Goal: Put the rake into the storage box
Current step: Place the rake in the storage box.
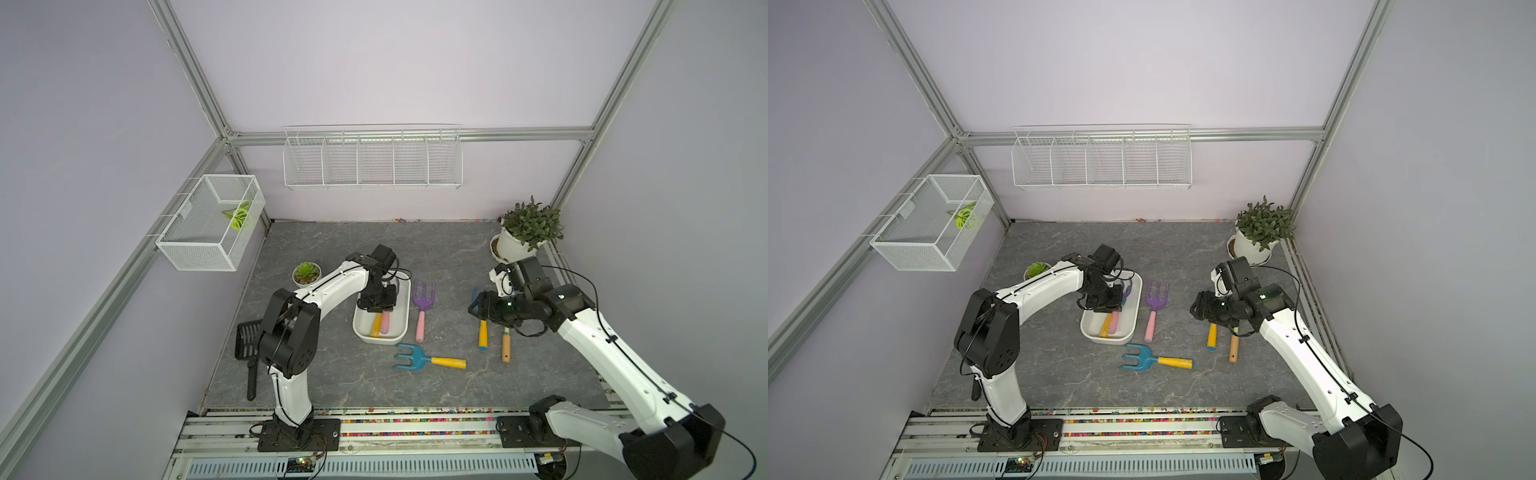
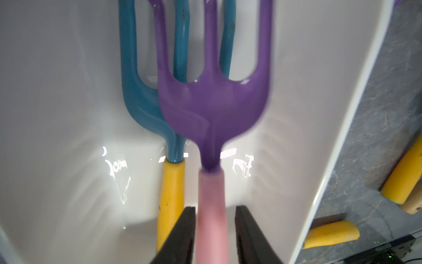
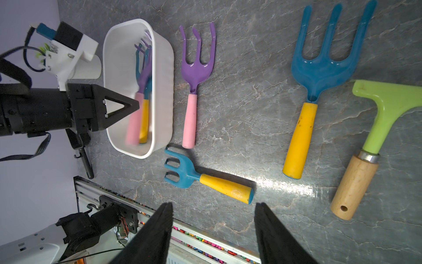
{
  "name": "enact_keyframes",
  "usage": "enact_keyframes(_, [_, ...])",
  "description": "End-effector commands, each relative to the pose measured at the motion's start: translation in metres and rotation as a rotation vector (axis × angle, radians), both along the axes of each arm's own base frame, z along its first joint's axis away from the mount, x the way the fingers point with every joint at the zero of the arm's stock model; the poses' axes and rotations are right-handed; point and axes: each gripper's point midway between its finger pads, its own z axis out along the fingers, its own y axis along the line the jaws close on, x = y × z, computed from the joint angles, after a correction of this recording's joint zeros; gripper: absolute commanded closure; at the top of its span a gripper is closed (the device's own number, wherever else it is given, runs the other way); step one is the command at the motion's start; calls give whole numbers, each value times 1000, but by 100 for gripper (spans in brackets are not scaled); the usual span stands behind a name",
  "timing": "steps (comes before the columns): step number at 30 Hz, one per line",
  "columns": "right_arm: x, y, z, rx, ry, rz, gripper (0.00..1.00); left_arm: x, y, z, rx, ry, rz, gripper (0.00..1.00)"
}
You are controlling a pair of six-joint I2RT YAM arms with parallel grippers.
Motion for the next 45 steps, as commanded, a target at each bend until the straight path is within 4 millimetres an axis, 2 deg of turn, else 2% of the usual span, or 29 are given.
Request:
enact_keyframes(1, [-7,-2,-6,-10,16,1,37,8,-6,25,-39,-71,-8,58])
enact_keyframes(7, [-5,0,-10,-3,22,-3,37,5,-3,45,-57,-105,-3,56])
enact_keyframes(16, [2,-1,-15,-24,42,-19,39,-2,-4,85,-142,-174,-1,59])
enact_keyframes(21, [3,-14,-24,-104,74,-62,42,-6,-7,108,-208,-213,0,59])
enact_keyframes(29, [6,-42,-37,-265,95,-134,39,-13,-8,142,-313,-292,20,59])
enact_keyframes(37, [13,-65,-57,-403,143,-231,37,-23,0,156,-383,-330,84,59])
enact_keyframes(45, [21,-64,-96,-419,230,-231,42,-29,16,172,-469,-422,175,59])
